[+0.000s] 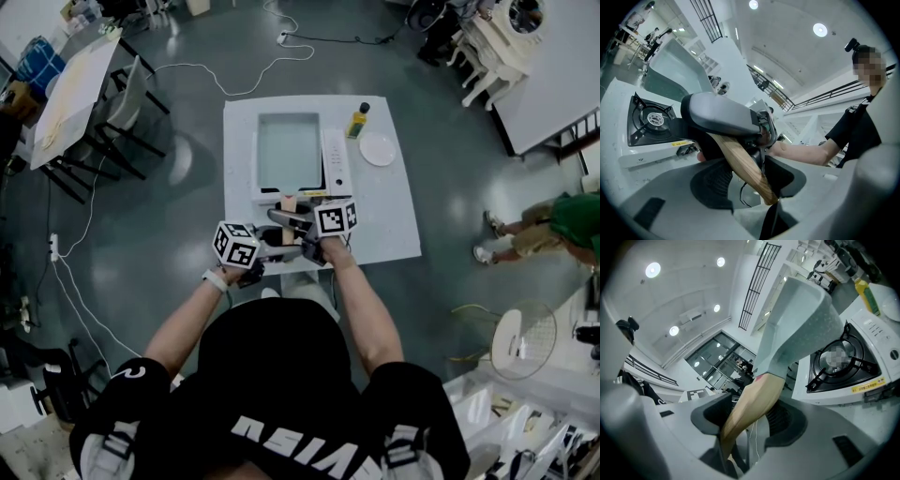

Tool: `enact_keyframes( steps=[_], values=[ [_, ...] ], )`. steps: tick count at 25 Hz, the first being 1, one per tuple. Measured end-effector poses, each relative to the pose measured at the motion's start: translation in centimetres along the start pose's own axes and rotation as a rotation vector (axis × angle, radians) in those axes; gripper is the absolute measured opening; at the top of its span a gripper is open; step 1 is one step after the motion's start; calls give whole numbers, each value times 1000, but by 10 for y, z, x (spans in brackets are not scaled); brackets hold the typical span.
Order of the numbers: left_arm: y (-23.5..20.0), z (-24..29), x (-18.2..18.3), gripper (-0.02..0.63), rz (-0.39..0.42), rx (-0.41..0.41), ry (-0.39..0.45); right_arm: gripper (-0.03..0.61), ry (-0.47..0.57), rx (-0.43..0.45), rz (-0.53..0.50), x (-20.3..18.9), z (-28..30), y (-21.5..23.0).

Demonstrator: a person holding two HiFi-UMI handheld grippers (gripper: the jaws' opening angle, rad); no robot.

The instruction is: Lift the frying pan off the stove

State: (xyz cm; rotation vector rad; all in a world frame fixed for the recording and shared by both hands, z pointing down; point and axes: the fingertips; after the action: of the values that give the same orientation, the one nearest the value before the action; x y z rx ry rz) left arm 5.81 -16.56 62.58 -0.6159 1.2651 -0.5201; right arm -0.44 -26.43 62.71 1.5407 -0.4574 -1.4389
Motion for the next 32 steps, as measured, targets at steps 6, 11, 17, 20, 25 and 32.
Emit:
enact_keyframes(
  steps=[6,11,17,20,25,32],
  values=[
    [12,14,-7,207,15,-34,-38,215,45,-29,7,-4,-21,-2],
    [22,23,-15,207,25,-73,-75,216,85,-65,14,-10,-38,-2],
    [40,50,-23,207,41,-131,-129,216,148,-107,20,-17,-75,-3],
    [49,65,-27,207,49,-167,-155,216,184,-134,29,-20,-95,-2],
    [60,82,-34,209,59,-218,-200,216,241,-173,44,-24,-121,0],
    [75,100,-41,209,75,-279,-256,216,320,-216,60,-30,-152,1]
  ],
)
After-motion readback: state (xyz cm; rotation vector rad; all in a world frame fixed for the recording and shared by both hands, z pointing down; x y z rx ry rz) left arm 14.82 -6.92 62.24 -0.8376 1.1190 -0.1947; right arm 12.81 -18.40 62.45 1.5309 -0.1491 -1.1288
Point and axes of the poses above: the fingertips, and each gripper's own axes: z forward along the fingers, y to its right, x out of its top
